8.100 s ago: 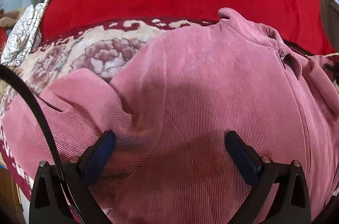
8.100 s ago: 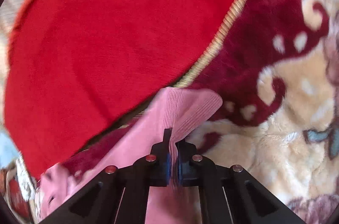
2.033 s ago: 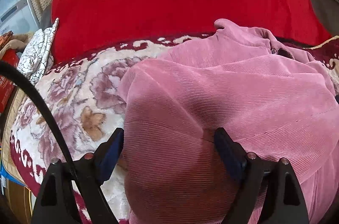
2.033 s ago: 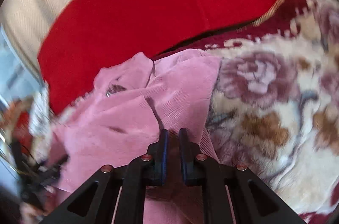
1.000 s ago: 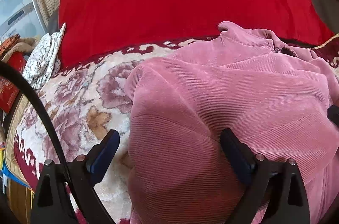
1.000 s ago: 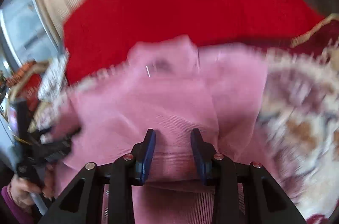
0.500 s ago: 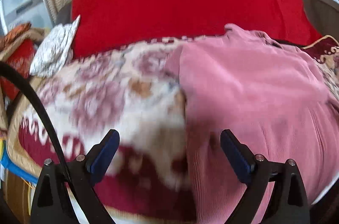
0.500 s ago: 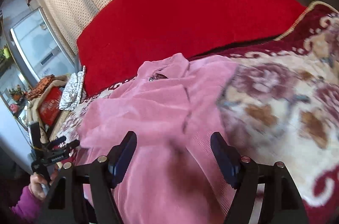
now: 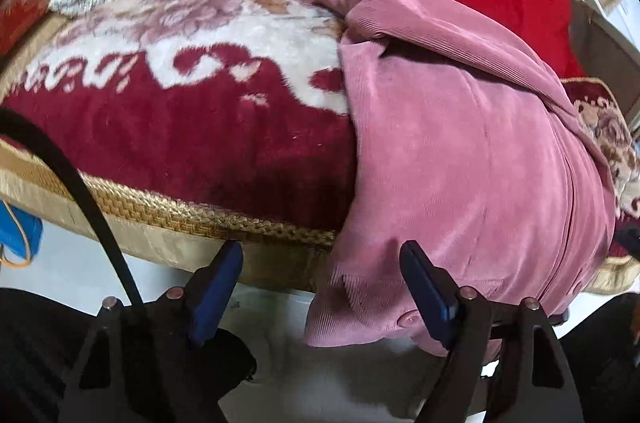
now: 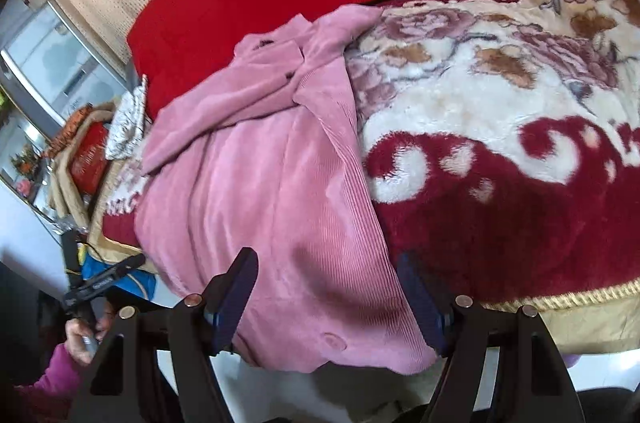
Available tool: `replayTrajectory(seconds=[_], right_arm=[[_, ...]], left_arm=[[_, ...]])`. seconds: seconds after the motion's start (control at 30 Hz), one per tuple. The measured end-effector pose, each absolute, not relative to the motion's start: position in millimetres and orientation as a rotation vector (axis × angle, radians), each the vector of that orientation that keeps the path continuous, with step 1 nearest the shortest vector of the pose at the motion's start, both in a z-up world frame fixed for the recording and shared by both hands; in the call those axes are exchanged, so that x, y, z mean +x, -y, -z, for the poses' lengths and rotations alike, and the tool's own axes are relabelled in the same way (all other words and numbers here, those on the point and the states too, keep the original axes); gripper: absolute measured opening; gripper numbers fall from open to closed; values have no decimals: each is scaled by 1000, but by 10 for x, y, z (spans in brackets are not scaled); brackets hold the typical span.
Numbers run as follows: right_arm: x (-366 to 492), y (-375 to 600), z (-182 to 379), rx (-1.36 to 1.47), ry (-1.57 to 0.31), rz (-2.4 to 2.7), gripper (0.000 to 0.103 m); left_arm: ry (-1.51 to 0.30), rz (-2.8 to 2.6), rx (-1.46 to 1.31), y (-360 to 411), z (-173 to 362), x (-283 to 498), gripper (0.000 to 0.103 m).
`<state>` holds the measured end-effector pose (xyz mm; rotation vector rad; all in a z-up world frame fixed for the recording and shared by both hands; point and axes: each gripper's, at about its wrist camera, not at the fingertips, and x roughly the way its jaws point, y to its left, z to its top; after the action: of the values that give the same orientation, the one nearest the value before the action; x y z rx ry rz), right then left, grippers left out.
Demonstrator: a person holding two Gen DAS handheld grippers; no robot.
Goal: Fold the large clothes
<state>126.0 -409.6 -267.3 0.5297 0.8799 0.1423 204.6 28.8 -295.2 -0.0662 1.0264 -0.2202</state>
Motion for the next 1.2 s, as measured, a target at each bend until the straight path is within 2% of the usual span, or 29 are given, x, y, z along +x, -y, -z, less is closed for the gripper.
replayTrajectory(seconds=[0.4,0.47,0.5,0.53,0.57,0.7,0.77,0.8,0.83,0.87,0.9,0.93,1.0,1.03,1.07,1.1,1.13,1.2], right_arm=[[1339,4065,2764,536,-888,-188,71],[1359,4049,2802,508,-912,-190,64],[1364,4010,2813,491,-924,-198,61],[1366,3966,2803,482,-932,-219,46],[1361,3930,2798,478,-933,-255,38],[1336,3882,2759,474,-909,-294,38],[1363,3934,2832,500,-942,-260,38],[1372,3947,2860,510,-955,-257,39],[1366,3964,2884,521,-958,-255,40],[1376,3959,2893,536,-958,-253,56],[1383,3942,2894,560,-965,-274,65],[1375,3940,2910,566,-968,-298,69],[1382,3842,2895,489,-971,-292,70],[1382,3784,2900,446,-982,-292,69],[1380,3726,2902,428,-996,-288,61],[1372,3681,2891,405,-999,-298,51],[1370,3656,2871,391,-998,-308,37],[1333,3647,2810,407,-976,-349,35]], left_arm=[[-1096,324,-154,-286,3199,2234,81],[-1074,385,-126,-188,3166,2211,73],[-1065,419,-105,-125,3147,2191,62],[-1062,449,-89,-76,3139,2174,52],[-1063,472,-77,-40,3143,2164,50],[-1079,484,-142,-122,3168,2228,42],[-1080,494,-154,-157,3175,2240,42],[-1083,501,-152,-148,3182,2244,43],[-1092,510,-153,-137,3201,2250,52],[-1111,527,-160,-121,3239,2268,59],[-1147,545,-167,-75,3295,2319,70],[-1198,550,-169,-39,3381,2362,71],[-1286,551,-168,-8,3538,2410,70],[-1296,552,-165,-4,3565,2414,60],[-1301,556,-166,-3,3574,2423,52],[-1302,574,-180,-13,3574,2431,37],[-1300,592,-200,-14,3561,2429,23],[-1286,613,-196,-6,3517,2429,18]])
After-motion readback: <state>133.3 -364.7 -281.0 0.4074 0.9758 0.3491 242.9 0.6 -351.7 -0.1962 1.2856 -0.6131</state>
